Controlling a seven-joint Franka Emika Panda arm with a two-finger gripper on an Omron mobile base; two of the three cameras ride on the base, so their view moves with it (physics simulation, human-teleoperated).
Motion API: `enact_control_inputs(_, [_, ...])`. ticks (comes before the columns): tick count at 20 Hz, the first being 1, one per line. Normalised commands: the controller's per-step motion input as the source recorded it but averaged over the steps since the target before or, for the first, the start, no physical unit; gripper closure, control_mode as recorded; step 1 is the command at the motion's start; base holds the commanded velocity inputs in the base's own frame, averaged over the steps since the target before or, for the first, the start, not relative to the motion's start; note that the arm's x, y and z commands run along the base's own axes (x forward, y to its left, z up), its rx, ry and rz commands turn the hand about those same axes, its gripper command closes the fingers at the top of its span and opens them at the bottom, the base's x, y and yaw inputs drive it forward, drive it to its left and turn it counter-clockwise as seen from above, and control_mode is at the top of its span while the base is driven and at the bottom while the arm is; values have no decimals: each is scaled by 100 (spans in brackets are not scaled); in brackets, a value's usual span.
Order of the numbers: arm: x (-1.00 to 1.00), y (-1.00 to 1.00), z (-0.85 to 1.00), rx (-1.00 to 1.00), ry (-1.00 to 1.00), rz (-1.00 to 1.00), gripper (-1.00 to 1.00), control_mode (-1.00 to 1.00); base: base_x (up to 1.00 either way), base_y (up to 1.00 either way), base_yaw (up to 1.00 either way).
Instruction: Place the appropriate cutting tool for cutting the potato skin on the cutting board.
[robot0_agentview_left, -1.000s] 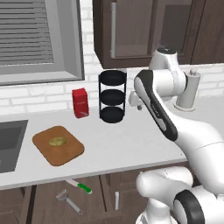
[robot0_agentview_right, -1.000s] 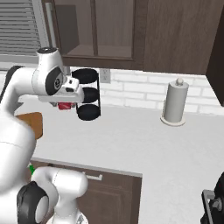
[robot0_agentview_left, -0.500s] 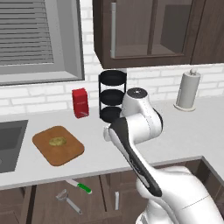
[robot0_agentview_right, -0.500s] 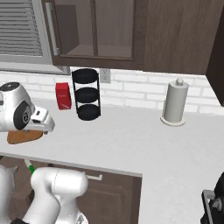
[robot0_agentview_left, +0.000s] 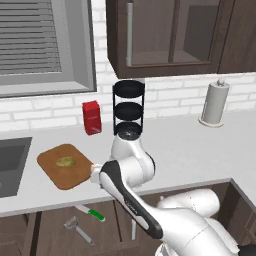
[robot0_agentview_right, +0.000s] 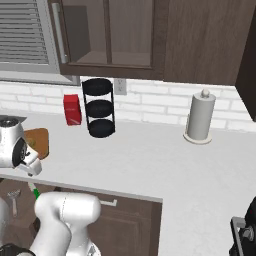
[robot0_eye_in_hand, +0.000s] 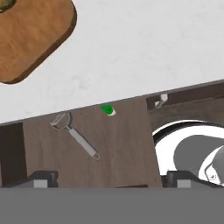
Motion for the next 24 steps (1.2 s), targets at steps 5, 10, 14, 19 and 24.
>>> enact_control_inputs(5, [14, 100, -78, 2, 14, -14, -100, -100, 0, 0, 0])
enact_control_inputs(10, [2, 88, -34, -2, 10, -6, -100, -100, 0, 0, 0])
enact_control_inputs(14, [-26, 42, -30, -1, 6, 0, -100, -100, 0, 0, 0])
enact_control_inputs(19, [-42, 26, -28, -2, 8, 8, -100, -100, 0, 0, 0])
enact_control_inputs(24, [-32, 3, -31, -3, 2, 16, -100, -100, 0, 0, 0])
